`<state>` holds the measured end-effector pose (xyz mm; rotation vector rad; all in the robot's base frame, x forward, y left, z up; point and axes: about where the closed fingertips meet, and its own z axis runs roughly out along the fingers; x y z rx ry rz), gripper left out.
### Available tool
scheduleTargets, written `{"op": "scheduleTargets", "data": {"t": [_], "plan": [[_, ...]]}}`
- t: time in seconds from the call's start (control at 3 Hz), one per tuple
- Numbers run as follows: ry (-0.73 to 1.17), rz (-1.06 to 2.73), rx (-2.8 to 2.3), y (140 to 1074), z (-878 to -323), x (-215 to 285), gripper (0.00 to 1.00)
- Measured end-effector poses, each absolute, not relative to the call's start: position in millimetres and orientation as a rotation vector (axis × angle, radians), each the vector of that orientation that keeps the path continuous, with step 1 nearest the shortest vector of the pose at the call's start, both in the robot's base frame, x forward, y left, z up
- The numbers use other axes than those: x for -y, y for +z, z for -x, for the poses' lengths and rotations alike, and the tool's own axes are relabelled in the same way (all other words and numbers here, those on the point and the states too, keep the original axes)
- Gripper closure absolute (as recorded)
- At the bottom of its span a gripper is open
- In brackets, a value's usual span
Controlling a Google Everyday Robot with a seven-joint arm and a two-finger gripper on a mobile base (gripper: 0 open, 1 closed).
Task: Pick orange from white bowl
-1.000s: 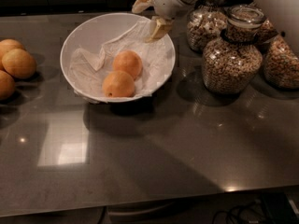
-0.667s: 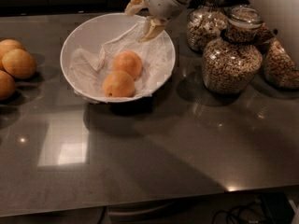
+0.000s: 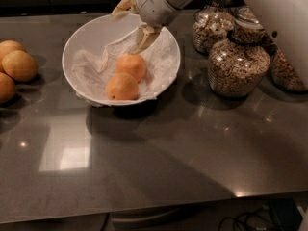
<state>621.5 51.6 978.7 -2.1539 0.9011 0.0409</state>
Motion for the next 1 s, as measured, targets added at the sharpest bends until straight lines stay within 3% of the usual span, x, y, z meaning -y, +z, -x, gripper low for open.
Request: {"op": "scheduleTargets", "data": {"t": [0.33,0.67,1.0], "plan": [[0.045,2.155,-0.898,979,-621,-53,0.29],[0.045,2.156,-0.898,978,-621,-53,0.32],[0.066,2.178,-0.894,960,-619,-53,0.42]]}}
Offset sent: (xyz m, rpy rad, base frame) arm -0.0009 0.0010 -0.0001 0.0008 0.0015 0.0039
